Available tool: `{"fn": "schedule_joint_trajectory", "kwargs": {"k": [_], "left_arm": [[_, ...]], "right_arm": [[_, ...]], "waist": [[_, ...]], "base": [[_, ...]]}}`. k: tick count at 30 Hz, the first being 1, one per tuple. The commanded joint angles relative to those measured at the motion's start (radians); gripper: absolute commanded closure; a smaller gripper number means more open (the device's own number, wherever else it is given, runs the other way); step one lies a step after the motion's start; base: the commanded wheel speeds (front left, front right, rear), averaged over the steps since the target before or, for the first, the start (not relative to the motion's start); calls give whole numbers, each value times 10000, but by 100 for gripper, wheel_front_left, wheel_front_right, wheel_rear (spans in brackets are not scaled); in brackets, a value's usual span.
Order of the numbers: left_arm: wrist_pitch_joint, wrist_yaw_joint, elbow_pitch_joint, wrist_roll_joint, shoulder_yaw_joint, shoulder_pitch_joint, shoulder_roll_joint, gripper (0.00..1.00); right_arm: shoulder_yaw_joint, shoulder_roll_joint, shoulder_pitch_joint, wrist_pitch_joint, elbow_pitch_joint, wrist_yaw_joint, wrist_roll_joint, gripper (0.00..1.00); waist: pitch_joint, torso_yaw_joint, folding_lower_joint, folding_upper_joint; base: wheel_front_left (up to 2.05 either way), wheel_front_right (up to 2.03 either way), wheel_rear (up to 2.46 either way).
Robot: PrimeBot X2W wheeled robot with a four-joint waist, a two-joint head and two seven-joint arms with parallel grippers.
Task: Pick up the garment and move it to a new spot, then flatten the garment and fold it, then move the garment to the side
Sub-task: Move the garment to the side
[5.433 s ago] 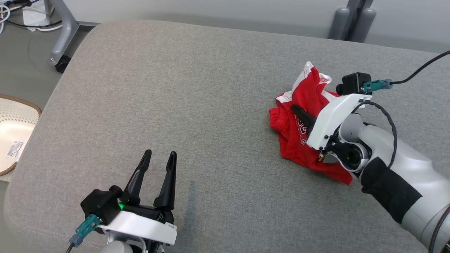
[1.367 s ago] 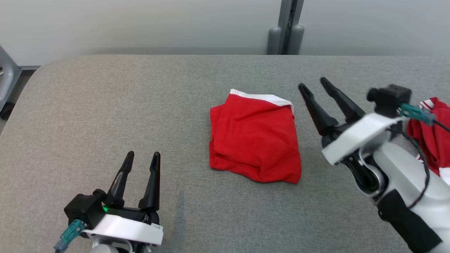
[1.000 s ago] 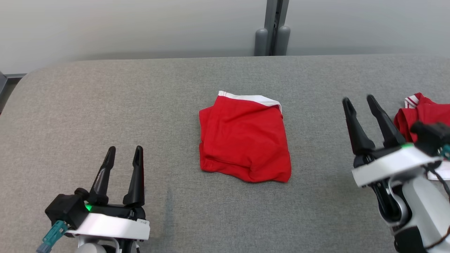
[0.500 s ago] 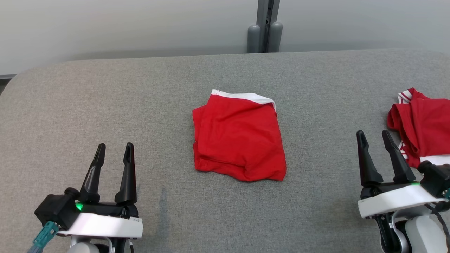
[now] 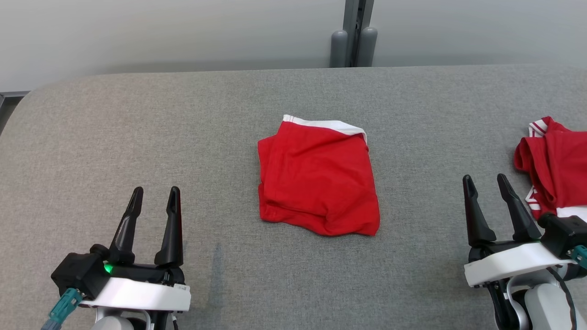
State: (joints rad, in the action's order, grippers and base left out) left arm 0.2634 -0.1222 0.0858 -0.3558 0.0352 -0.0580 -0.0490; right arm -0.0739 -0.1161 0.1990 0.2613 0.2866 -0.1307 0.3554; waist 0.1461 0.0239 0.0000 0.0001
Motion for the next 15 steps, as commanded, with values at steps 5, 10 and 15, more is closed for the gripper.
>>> {"fn": "schedule_joint_trajectory", "kwargs": {"k": [5, 10, 15], "left_arm": [[9, 89, -50, 176, -16, 15, -35, 0], [9, 238, -44, 295, -77, -11, -34, 0], [9, 247, -11, 274, 54, -182, -36, 0]], "right_arm": [[163, 33, 96, -36, 78, -1, -288, 0], [-136, 158, 272, -233, 170, -1, -149, 0], [-998, 84, 1115, -1069, 925, -1, 298, 0]], "waist": [[-13, 44, 0, -1], [19, 84, 0, -1], [149, 254, 0, -1]], "base": [[0, 0, 0], [0, 0, 0], [0, 0, 0]]}}
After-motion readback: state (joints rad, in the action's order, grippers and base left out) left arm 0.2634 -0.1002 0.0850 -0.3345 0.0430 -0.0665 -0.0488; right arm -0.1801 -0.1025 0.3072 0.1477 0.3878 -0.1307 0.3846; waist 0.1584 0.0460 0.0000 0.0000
